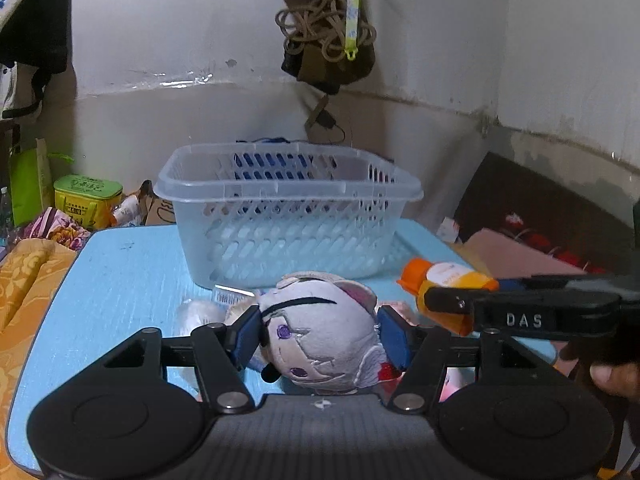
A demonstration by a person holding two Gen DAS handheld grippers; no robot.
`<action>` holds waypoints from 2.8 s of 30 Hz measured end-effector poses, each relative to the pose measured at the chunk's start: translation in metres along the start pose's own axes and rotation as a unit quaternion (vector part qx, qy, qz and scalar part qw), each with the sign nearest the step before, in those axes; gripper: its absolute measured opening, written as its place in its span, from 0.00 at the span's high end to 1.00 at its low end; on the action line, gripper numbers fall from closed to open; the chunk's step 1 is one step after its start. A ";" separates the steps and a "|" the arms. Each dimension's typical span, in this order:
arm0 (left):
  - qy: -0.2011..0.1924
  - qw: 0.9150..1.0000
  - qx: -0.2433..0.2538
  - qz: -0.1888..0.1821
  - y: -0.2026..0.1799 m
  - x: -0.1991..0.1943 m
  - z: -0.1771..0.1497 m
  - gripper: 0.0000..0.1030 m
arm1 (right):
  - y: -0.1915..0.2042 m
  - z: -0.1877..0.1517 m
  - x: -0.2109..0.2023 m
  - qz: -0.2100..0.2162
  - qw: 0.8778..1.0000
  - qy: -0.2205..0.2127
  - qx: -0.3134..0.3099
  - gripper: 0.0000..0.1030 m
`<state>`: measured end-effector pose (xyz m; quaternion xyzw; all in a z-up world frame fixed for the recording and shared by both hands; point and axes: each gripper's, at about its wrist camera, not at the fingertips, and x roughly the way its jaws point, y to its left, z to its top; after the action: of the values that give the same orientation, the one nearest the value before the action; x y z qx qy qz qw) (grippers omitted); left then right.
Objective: Organize objects
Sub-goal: 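Grasp the white plush doll with the left gripper while the right gripper grasps the orange bottle, then carry the doll and bottle over the basket and open both grippers, then grasp the red candy bag with the left gripper while the right grasps the pink tissue pack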
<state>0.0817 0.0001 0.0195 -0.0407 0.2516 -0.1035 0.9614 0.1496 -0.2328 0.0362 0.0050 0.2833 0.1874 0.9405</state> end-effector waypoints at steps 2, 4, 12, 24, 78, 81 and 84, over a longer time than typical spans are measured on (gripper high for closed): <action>-0.014 1.000 -0.001 -0.001 0.001 -0.006 0.002 0.37 | -0.003 -0.002 -0.006 0.000 1.000 -0.006 0.003 0.48; -0.032 0.999 0.004 0.003 0.001 -0.013 0.003 0.37 | -0.007 -0.003 -0.015 0.002 1.000 -0.020 0.003 0.48; -0.087 0.996 -0.022 -0.008 0.019 -0.029 0.017 0.37 | -0.026 0.005 -0.037 0.015 0.997 -0.071 0.035 0.48; -0.152 0.987 -0.050 -0.016 0.032 0.001 0.093 0.36 | 0.000 0.101 0.002 0.006 0.987 -0.156 -0.042 0.48; 0.066 0.993 0.078 0.064 0.036 0.029 -0.053 0.24 | 0.030 -0.058 0.024 -0.001 0.995 0.095 -0.033 0.08; 0.065 0.992 0.084 0.072 0.032 0.031 -0.055 0.32 | 0.032 -0.057 0.024 0.002 0.995 0.094 -0.039 0.11; 0.070 0.990 0.094 0.082 0.028 0.034 -0.056 0.47 | 0.034 -0.057 0.023 0.007 0.994 0.095 -0.050 0.18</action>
<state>0.0883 0.0183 -0.0496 0.0778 0.3100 -0.0504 0.9462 0.1248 -0.1985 -0.0199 -0.0577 0.3612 0.2080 0.9072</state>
